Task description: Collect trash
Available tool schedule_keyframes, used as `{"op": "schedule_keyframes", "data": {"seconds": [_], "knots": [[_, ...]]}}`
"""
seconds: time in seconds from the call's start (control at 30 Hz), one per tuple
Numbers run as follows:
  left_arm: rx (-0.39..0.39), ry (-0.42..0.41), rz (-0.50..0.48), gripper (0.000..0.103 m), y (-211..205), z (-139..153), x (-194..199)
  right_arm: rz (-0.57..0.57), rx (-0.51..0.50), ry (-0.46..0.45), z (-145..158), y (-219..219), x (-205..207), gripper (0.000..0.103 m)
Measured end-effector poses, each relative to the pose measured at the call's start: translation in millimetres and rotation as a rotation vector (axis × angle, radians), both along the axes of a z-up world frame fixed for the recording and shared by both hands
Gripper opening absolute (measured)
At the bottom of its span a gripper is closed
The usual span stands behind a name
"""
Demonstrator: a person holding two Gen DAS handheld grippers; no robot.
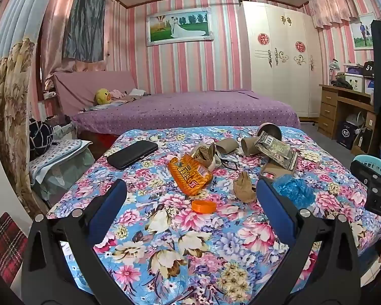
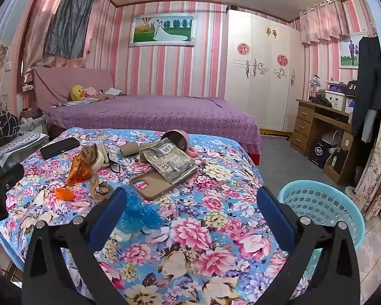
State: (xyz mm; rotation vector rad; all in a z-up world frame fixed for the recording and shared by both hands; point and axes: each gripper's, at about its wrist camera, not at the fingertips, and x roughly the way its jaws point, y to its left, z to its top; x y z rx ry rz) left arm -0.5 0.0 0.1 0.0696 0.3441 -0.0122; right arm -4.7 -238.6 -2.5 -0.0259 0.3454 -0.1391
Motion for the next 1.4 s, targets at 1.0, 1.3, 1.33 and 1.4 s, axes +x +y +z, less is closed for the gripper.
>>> {"op": "schedule_keyframes", "data": {"seconds": [1.0,1.3,1.33,1.4], "knots": [[0.011,-0.001,0.011,0.098,-0.5,-1.3,-2.5,-0.009,-0.007,-0.007,-0.2,-1.3,1.2,0.099],[0.009,0.007,0.012,0.098,1.0,-2.3,-1.4,-0.016,-0.009,-0.001,-1.6,-2.3,1.9,0.099],[0.007,0.010,0.011,0.098,1.2,-3.1,-0.7,-0.016,-0.009,0.000,-2.1,-2.3,2.2,0.099],[0.003,0.013,0.012,0.098,1.7,-4.0,-0.2,-0.018,-0.007,0.004,-3.3,-3.2,2.8,0.099]]}}
